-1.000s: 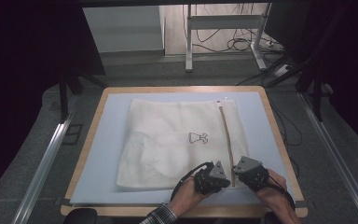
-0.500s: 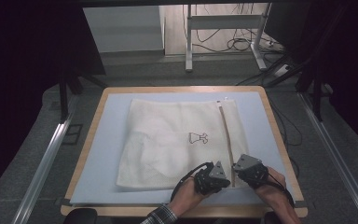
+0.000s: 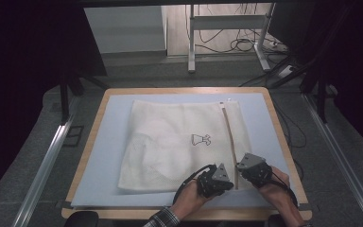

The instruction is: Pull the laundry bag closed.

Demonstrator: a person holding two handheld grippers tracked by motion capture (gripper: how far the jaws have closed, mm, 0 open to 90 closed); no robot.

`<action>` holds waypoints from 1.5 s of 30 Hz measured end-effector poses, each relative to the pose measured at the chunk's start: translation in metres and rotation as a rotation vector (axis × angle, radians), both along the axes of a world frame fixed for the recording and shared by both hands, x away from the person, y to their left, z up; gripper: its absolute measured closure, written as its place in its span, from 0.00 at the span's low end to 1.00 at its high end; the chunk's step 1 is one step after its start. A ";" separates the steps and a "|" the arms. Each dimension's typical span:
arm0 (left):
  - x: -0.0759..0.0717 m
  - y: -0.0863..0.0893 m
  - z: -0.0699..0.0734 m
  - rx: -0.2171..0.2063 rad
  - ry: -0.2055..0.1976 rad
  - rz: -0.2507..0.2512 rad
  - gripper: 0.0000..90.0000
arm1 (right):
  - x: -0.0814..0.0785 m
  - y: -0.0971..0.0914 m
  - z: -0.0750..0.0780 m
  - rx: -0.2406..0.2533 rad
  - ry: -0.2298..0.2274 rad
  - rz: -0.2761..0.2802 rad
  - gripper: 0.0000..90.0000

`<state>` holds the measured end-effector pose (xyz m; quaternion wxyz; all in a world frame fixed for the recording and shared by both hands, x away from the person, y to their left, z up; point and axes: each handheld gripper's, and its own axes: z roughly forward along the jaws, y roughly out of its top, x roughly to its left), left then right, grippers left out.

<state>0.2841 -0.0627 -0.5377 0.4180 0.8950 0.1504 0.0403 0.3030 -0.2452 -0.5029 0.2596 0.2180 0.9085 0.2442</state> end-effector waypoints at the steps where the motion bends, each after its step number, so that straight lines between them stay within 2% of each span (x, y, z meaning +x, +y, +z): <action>1: 0.000 0.000 0.000 0.000 0.001 0.001 1.00 | 0.001 0.000 0.000 0.003 0.004 0.001 0.95; 22: 0.000 0.000 0.000 0.000 0.001 0.002 1.00 | 0.018 0.004 -0.004 -0.036 -0.015 -0.013 0.96; 45: -0.001 -0.001 -0.001 -0.012 0.011 0.011 1.00 | 0.034 0.007 -0.005 -0.054 -0.024 -0.020 0.96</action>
